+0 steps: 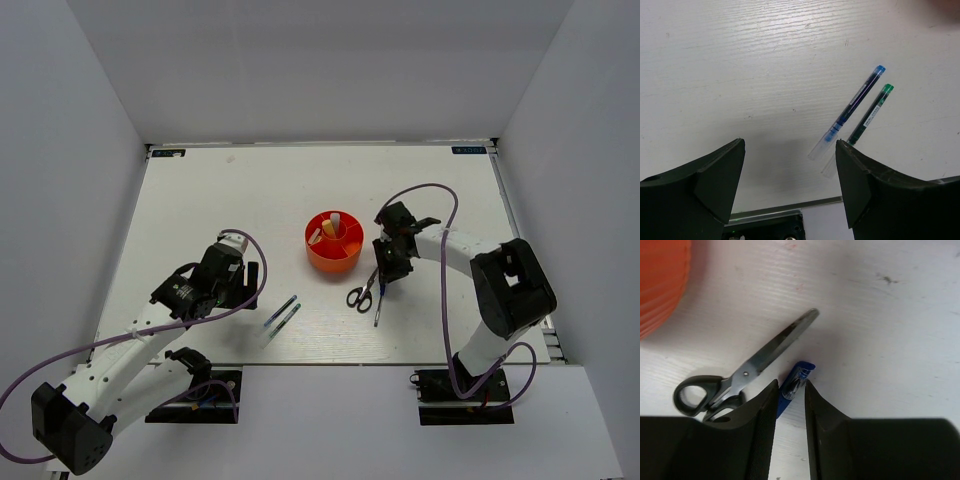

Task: Sort the stationery into containers
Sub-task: Pick up the pen from the center of the board, then place the pen in the storage box.

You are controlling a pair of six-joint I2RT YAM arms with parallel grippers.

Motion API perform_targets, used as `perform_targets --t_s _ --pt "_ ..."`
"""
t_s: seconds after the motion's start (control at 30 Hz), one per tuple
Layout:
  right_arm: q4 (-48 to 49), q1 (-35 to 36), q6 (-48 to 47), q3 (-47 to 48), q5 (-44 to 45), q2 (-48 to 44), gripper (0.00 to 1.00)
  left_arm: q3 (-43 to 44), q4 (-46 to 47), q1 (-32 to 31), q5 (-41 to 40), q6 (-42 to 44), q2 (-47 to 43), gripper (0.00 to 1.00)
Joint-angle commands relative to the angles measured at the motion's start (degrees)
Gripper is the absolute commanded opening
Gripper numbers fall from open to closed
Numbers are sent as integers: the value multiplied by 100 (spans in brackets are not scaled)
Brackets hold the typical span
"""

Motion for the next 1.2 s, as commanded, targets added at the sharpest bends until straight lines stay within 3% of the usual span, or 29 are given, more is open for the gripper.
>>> perform_targets --t_s 0.0,0.33,0.4,0.47,0.57,0.7,0.9,1.17 --pt "-38 47 -230 -104 953 83 31 -41 63 25 -20 40 -41 83" --pt "-126 144 -204 -60 558 381 30 -42 46 34 15 22 -68 83" --pt "-152 144 -213 -42 567 486 25 -68 46 25 15 14 -68 83" --pt "-222 109 -204 -25 523 522 12 -77 46 34 15 22 -77 83" --pt "-249 109 -222 -25 409 531 0 -51 46 34 32 22 -68 83" --pt "-205 73 -300 -33 277 250 0 -85 46 43 85 22 -68 83" --pt "40 3 -696 2 -828 -760 0 -129 177 34 331 101 -112 83" --pt "374 -94 -1503 573 -962 -1885 0 -138 310 25 806 215 -6 83"
